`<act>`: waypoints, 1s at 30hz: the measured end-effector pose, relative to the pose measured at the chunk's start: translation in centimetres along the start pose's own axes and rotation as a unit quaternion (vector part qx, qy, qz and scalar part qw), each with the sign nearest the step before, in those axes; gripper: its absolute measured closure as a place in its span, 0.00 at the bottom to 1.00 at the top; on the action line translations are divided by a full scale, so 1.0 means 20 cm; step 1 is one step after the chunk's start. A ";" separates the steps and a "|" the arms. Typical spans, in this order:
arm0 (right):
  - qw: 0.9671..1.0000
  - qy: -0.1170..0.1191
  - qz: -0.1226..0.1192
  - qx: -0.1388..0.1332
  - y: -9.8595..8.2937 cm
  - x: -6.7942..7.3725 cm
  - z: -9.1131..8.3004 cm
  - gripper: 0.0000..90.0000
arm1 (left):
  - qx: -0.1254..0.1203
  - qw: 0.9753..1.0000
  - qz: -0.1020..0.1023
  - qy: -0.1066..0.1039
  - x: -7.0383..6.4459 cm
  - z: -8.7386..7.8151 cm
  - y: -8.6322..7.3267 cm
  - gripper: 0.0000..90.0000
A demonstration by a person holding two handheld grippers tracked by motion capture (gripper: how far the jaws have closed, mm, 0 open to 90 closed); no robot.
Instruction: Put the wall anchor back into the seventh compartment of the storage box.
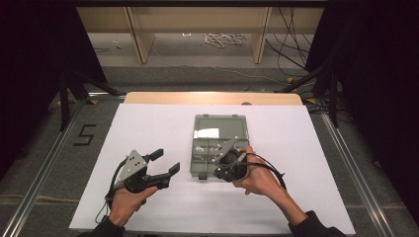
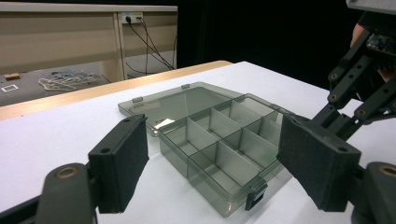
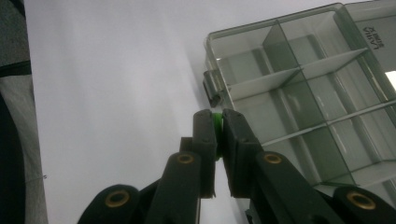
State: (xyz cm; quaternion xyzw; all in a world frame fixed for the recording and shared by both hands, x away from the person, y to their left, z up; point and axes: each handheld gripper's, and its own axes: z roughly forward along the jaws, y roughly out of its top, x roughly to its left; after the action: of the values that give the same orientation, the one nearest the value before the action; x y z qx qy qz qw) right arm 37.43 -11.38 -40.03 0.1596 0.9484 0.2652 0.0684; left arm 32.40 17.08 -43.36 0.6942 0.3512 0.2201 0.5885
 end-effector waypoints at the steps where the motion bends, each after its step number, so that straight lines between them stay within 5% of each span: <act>1: 1.000 0.000 0.001 0.000 0.00 -0.01 0.00 0.94 | 0.000 1.000 0.000 0.001 0.00 0.00 0.00 0.26; 13: 0.999 -0.032 0.019 -0.003 -0.04 -0.09 -0.04 0.94 | 0.000 1.000 0.000 0.000 0.00 0.00 0.00 0.26; 30: 0.997 -0.067 0.040 -0.001 -0.11 -0.21 0.03 0.94 | 0.001 1.000 0.001 -0.001 0.00 0.00 0.00 0.26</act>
State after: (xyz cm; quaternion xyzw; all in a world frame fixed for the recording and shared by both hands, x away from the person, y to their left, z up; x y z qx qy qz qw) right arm 40.87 -14.23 -41.47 0.2151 0.9341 0.2577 0.1213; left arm 32.40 17.03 -43.36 0.6950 0.3501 0.2196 0.5884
